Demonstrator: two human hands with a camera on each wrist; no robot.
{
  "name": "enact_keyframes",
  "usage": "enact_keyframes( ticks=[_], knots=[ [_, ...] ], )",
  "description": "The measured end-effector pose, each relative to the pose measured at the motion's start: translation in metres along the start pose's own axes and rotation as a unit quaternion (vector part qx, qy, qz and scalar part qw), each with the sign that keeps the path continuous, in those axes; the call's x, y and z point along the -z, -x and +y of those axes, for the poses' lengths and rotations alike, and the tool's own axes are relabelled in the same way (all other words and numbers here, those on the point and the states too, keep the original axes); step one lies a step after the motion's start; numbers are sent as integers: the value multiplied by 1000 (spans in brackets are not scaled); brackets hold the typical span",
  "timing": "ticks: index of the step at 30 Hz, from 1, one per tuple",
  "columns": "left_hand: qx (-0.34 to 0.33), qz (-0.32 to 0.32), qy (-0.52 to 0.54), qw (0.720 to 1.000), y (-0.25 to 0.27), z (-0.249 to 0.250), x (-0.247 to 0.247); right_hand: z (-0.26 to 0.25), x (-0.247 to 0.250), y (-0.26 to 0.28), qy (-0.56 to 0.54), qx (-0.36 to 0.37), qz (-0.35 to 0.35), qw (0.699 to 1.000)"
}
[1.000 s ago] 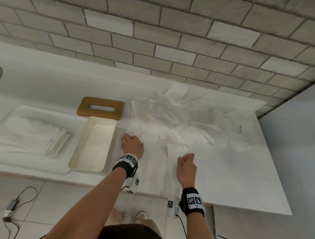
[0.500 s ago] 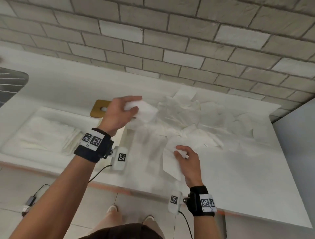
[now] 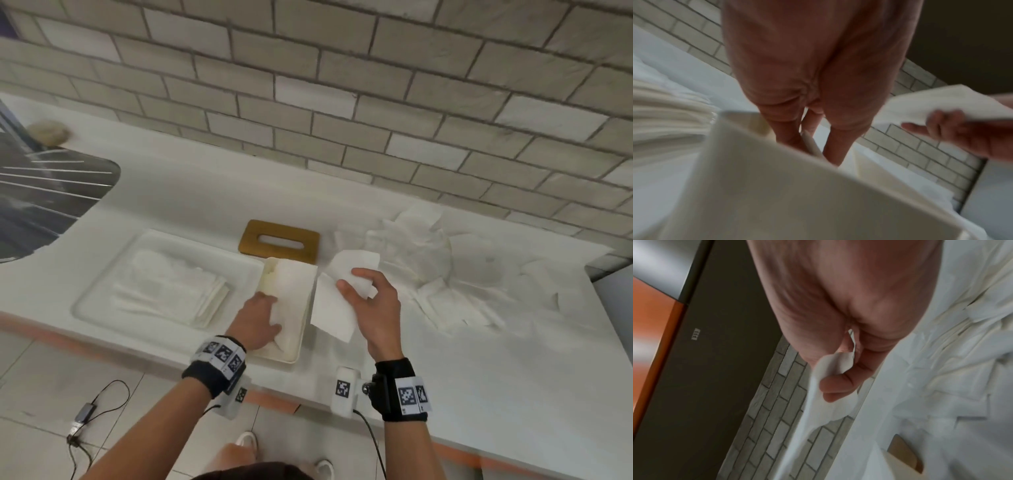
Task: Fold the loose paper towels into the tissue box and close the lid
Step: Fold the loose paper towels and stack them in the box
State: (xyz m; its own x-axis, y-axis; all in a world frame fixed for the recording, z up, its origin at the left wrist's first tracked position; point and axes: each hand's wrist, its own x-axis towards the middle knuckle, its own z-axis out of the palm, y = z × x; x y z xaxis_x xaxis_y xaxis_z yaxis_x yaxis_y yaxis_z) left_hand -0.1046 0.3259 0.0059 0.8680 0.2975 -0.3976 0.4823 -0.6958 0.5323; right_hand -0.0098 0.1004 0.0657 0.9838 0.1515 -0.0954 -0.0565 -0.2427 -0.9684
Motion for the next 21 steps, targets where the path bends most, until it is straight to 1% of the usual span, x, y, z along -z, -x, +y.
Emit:
enact_keyframes(
  ticks=[2, 5, 7, 9, 10, 11, 12, 14, 15, 16, 18, 19, 21],
  knots=[
    [-3, -12, -31, 999, 1, -2, -3, -13, -18, 1, -3, 10, -30, 999],
    [-22, -14, -68, 997, 9, -2, 0, -30, -41, 4, -24, 26, -100, 994],
    [-49, -6, -64, 997, 17, -5, 7, -33, -53, 7, -22, 11, -151, 988],
    [-85, 11, -47, 995, 28, -14, 20, -27, -64, 9, 9, -15, -188, 982],
    [-101, 24, -36, 994, 35, -19, 27, -22, -70, 10, 43, -29, -204, 978],
    [-113, 39, -24, 993, 41, -26, 34, -18, -77, 10, 101, -36, -218, 970],
    [-116, 55, -12, 992, 46, -32, 41, -14, -85, 11, 182, -35, -231, 955],
    [-105, 91, 2, 990, 53, -42, 51, -7, -105, 12, 328, -30, -261, 907],
    [-102, 106, 7, 989, 54, -47, 53, -5, -114, 14, 372, -30, -273, 887],
    [-103, 117, 9, 988, 54, -50, 54, -2, -123, 16, 402, -28, -280, 871],
    [-102, 121, 3, 987, 51, -54, 54, 2, -134, 21, 444, -16, -275, 853],
    [-100, 115, -2, 988, 49, -55, 52, 4, -137, 24, 456, -9, -266, 849],
    [-93, 92, -17, 991, 43, -60, 47, 4, -138, 33, 465, -6, -240, 852]
  ],
)
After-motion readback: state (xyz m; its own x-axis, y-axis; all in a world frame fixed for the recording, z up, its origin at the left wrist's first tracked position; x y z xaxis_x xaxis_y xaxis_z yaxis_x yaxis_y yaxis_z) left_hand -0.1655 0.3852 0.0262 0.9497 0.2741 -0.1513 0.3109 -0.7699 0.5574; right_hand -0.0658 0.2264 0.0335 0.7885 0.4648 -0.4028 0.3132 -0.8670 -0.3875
